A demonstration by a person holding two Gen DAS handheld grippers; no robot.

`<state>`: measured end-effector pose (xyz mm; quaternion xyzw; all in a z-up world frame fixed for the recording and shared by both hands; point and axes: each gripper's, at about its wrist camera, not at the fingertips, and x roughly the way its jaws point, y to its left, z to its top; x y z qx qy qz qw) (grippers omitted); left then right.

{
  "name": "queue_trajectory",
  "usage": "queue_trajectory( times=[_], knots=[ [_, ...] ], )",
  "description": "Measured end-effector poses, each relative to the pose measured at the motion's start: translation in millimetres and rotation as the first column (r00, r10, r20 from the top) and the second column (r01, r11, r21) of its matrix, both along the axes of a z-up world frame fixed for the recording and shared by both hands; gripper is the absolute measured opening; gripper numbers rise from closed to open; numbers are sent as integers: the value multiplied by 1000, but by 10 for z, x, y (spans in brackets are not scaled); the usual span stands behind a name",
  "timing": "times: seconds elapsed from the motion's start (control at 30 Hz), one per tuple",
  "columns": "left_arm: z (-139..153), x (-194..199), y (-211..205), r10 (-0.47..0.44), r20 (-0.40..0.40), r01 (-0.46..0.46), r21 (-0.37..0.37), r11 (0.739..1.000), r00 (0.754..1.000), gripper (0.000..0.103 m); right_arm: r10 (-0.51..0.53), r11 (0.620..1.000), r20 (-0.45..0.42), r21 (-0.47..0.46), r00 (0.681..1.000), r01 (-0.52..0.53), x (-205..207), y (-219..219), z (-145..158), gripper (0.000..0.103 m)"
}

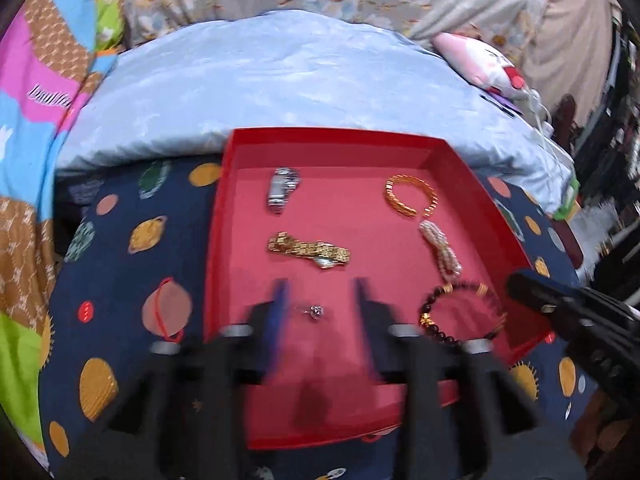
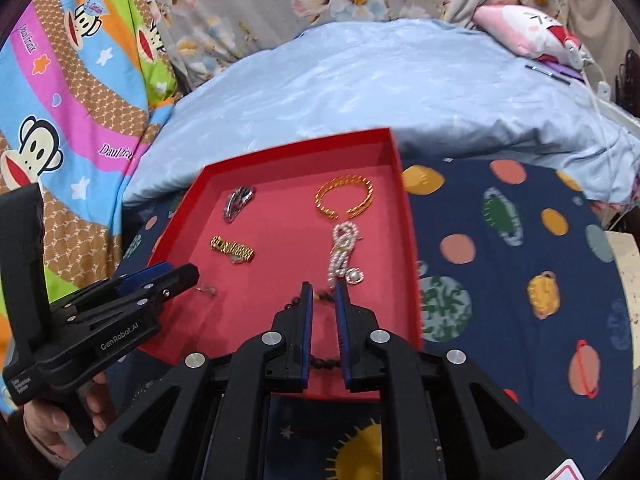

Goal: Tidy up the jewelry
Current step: 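Carry ring and beaded bracelet into the red tray and open both tools, then grasp the silver hoop earring with the left tool while the right tool grasps the chain earring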

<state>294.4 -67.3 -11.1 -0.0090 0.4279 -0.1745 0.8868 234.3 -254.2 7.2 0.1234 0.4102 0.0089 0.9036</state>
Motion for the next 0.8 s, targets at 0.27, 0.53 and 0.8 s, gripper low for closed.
queue_trajectory(
  times=[0.27,0.53,0.8],
  knots=[
    [323,-458,272,36,103,-40,29,999,994,64,-13,999,76,-36,997,15,-560,20,359,29],
    [338,-1177,598,54,82,-57,26,998,995,66,-17,1000,49,0,999,17,-1280,192,303,33],
    [68,-1818,946,68,5,-68,57,996,998,66,-38,999,-11,14,999,38,-1837,252,125,33]
  ],
)
